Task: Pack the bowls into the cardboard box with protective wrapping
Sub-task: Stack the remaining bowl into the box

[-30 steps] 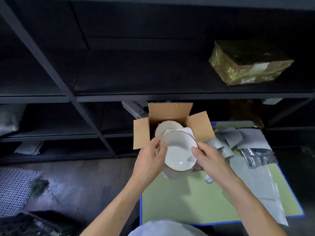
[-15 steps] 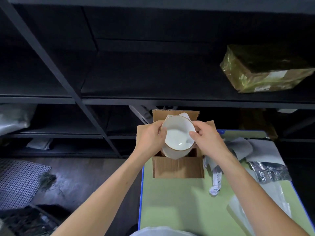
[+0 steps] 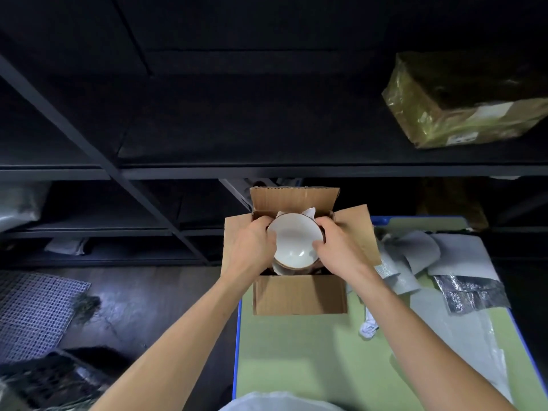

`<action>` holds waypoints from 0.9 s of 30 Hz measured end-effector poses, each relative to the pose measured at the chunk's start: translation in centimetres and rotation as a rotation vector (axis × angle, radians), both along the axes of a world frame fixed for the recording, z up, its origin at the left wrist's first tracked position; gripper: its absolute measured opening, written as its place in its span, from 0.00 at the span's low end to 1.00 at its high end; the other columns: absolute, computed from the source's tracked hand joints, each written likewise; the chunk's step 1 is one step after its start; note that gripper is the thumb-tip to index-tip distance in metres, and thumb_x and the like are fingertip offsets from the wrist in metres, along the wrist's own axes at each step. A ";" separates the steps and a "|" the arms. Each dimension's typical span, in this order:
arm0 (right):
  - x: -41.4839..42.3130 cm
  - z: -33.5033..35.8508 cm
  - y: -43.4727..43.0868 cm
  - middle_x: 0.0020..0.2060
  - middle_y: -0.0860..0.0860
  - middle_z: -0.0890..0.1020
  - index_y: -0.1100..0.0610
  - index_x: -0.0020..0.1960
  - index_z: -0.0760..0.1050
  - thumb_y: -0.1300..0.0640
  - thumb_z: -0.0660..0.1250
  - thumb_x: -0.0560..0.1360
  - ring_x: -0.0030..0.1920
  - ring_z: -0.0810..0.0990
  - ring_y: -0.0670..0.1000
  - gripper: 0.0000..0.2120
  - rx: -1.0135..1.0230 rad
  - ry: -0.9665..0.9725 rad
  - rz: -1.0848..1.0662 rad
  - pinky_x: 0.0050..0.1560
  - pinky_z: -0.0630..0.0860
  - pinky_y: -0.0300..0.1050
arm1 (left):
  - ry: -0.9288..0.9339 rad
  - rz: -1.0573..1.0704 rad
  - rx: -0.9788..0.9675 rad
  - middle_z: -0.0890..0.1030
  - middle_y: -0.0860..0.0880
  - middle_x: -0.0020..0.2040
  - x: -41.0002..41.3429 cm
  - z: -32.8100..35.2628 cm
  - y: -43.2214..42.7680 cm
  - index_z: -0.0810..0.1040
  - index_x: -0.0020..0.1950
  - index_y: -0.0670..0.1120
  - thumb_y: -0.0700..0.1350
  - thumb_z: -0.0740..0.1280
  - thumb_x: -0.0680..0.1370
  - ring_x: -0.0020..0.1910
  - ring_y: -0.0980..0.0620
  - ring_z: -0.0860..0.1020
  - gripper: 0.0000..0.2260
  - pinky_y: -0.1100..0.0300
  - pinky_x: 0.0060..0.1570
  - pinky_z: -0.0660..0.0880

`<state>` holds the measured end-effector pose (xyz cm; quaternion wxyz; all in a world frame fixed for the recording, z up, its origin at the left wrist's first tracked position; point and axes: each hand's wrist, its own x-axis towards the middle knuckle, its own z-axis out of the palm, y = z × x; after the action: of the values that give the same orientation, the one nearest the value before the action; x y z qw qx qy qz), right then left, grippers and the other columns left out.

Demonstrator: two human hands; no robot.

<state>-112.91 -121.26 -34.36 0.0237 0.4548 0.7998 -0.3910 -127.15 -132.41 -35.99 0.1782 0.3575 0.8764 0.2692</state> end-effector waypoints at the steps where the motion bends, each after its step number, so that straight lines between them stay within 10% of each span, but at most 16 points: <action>1: -0.1 -0.1 0.0 0.53 0.51 0.79 0.47 0.69 0.66 0.61 0.61 0.78 0.45 0.81 0.54 0.22 0.017 -0.008 0.004 0.45 0.80 0.55 | 0.011 -0.003 -0.001 0.76 0.56 0.42 0.0 0.1 0.1 0.80 0.53 0.50 0.47 0.59 0.82 0.38 0.57 0.73 0.10 0.66 0.31 0.66; 8: -1.0 -0.7 -1.3 0.56 0.59 0.74 0.56 0.68 0.68 0.66 0.62 0.76 0.54 0.74 0.59 0.21 0.241 -0.138 0.053 0.42 0.67 0.47 | 0.142 -0.063 -0.123 0.78 0.44 0.49 0.7 0.5 0.3 0.76 0.54 0.43 0.39 0.60 0.80 0.44 0.46 0.77 0.06 0.50 0.43 0.78; 13: -1.2 -0.7 -2.1 0.63 0.60 0.69 0.58 0.68 0.66 0.68 0.62 0.75 0.55 0.74 0.61 0.22 0.281 -0.165 0.057 0.44 0.71 0.49 | 0.241 -0.126 -0.165 0.77 0.47 0.44 0.2 -0.1 0.4 0.74 0.52 0.45 0.40 0.62 0.77 0.39 0.49 0.72 0.05 0.61 0.31 0.66; 19: -1.1 -0.9 -2.2 0.61 0.60 0.69 0.58 0.66 0.65 0.68 0.63 0.74 0.50 0.76 0.63 0.21 0.363 -0.181 0.088 0.38 0.69 0.50 | 0.139 -0.209 -0.217 0.80 0.49 0.48 -1.0 -0.2 0.8 0.74 0.57 0.50 0.42 0.62 0.79 0.42 0.51 0.75 0.08 0.54 0.43 0.78; 27: -0.7 -1.9 -2.4 0.61 0.58 0.69 0.57 0.64 0.68 0.68 0.65 0.73 0.52 0.77 0.60 0.20 0.473 -0.191 0.127 0.39 0.67 0.46 | 0.223 -0.167 -0.186 0.75 0.43 0.52 0.8 -0.2 0.5 0.70 0.61 0.45 0.34 0.63 0.77 0.44 0.45 0.74 0.14 0.57 0.39 0.69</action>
<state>-113.56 -123.64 -36.23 0.0165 0.4315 0.8900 -0.1465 -126.35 -131.89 -36.18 0.1342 0.4386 0.8791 0.1297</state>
